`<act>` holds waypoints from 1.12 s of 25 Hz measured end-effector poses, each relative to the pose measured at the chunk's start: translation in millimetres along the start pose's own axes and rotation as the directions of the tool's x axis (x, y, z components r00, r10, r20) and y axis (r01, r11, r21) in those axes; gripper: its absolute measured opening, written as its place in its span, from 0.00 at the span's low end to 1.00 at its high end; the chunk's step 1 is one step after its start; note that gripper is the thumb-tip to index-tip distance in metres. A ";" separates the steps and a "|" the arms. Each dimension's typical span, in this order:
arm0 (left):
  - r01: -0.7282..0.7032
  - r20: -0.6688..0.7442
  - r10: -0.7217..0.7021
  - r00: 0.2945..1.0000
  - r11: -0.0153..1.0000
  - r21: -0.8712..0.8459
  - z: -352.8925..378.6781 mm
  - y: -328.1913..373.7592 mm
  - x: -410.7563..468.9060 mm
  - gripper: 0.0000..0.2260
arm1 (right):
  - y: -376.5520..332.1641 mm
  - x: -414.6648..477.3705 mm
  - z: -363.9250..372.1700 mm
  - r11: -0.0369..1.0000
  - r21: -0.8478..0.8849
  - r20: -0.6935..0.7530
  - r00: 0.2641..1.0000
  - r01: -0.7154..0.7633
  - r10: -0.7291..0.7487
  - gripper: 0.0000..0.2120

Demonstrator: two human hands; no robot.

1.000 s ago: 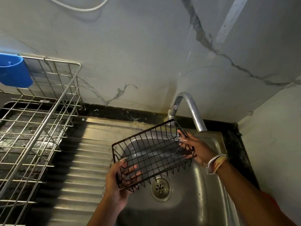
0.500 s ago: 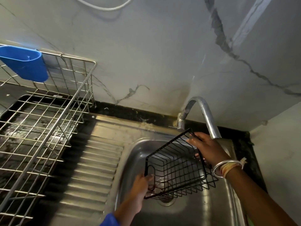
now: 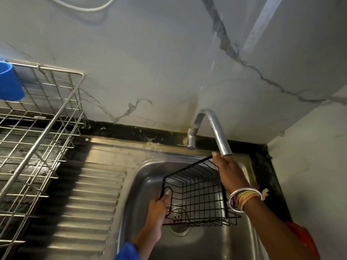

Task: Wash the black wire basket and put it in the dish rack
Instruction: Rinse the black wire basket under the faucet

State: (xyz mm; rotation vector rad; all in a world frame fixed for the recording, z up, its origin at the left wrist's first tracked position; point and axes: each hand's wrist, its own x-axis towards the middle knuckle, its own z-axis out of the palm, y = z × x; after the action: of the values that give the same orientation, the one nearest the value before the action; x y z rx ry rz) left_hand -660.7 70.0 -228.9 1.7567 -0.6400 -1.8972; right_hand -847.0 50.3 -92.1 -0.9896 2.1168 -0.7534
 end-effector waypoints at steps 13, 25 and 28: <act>-0.530 0.287 0.478 0.830 0.516 0.673 7.3 87.3 10.3 0.19 | 143.5 -35.6 23.0 0.579 0.709 0.143 0.886 -0.402 0.441 0.13; -0.624 0.583 0.259 0.771 0.495 0.605 82.9 139.6 -32.9 0.16 | 163.2 -57.4 59.3 0.010 0.837 0.415 0.645 -0.548 0.642 0.11; -0.601 0.509 0.339 0.791 0.274 0.751 97.1 134.8 -32.5 0.25 | 160.3 -54.3 63.5 -0.029 0.843 0.408 0.603 -0.537 0.685 0.12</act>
State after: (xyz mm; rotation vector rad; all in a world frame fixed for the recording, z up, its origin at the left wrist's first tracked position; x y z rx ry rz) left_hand -751.5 -12.7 -112.4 1.4598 -2.3671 -1.3365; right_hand -839.6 168.1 -229.0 0.7275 1.4103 -1.2849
